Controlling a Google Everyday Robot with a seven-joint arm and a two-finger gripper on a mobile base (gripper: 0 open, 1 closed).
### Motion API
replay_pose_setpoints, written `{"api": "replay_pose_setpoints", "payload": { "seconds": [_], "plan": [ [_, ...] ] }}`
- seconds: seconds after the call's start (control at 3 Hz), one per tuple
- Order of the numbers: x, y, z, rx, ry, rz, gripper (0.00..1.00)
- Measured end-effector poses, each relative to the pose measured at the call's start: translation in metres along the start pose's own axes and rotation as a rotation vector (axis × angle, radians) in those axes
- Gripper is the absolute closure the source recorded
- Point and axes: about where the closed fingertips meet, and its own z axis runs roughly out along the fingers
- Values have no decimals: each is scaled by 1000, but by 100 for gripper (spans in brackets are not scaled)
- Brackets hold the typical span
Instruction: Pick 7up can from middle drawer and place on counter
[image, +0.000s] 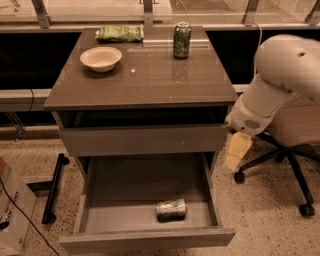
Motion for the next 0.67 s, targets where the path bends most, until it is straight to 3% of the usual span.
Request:
{"api": "replay_pose_setpoints", "payload": {
  "seconds": [0.67],
  "plan": [
    [-31, 40, 84, -104, -36, -52, 0]
  ]
}}
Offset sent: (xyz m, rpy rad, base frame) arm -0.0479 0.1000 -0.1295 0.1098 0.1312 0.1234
